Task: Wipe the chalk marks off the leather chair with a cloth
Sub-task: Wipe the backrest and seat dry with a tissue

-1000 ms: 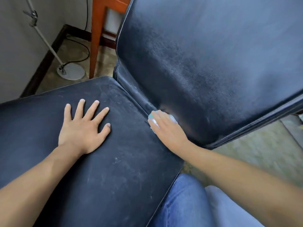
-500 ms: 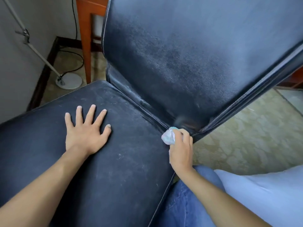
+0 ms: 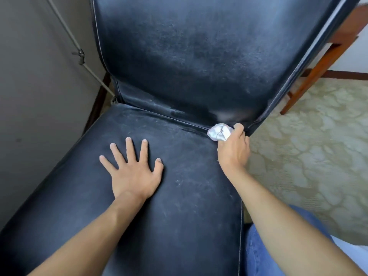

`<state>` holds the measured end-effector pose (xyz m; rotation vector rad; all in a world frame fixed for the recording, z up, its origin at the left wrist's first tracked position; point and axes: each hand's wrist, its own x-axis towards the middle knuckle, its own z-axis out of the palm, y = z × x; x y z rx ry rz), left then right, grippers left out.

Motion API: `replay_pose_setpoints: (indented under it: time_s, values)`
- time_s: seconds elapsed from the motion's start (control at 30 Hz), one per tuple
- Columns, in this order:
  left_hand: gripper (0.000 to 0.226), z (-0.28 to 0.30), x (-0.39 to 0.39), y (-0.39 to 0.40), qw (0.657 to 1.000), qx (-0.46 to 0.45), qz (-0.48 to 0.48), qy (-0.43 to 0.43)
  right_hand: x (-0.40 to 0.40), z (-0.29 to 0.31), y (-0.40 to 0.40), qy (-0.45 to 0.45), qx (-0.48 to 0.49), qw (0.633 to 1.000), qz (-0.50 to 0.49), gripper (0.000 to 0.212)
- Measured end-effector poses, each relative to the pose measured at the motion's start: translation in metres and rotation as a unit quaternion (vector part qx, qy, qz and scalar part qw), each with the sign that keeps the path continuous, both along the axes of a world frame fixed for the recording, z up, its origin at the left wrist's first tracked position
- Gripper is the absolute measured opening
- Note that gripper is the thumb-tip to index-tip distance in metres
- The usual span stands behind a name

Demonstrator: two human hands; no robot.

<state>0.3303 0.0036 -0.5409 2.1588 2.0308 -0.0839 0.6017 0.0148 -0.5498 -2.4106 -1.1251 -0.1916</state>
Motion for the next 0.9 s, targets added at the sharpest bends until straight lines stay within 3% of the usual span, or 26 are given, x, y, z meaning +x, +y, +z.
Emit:
replay_pose_setpoints:
  time_s: [0.23,0.33,0.43,0.53,0.67,0.77,0.9]
  values:
    - [0.083,0.001,0.014,-0.017,0.999,-0.012,0.053,0.007,-0.067,0.014,0.058,0.054,0.018,0.997,0.048,0.03]
    - [0.086,0.001,0.015,-0.02,0.998,-0.016,0.062,0.004,-0.15,0.022,0.088,0.08,-0.006,0.978,0.191,0.041]
    - [0.096,0.005,0.012,-0.025,0.997,-0.054,0.044,0.031,-0.226,0.033,0.109,0.087,-0.065,0.924,0.367,0.043]
    - [0.09,0.009,-0.009,-0.022,1.0,-0.029,0.003,0.008,-0.225,0.048,0.12,0.025,-0.125,0.899,0.419,0.047]
    - [0.069,0.003,-0.065,0.003,0.987,0.11,-0.117,-0.017,-0.115,0.05,0.1,-0.076,-0.191,0.925,0.318,0.04]
    - [0.064,-0.001,-0.086,0.018,0.979,0.119,-0.162,-0.021,-0.036,0.041,0.067,-0.089,-0.202,0.954,0.201,0.032]
    - [0.067,0.0,-0.085,0.017,0.989,0.082,-0.121,-0.029,0.014,0.022,0.049,0.03,-0.139,0.989,-0.031,0.023]
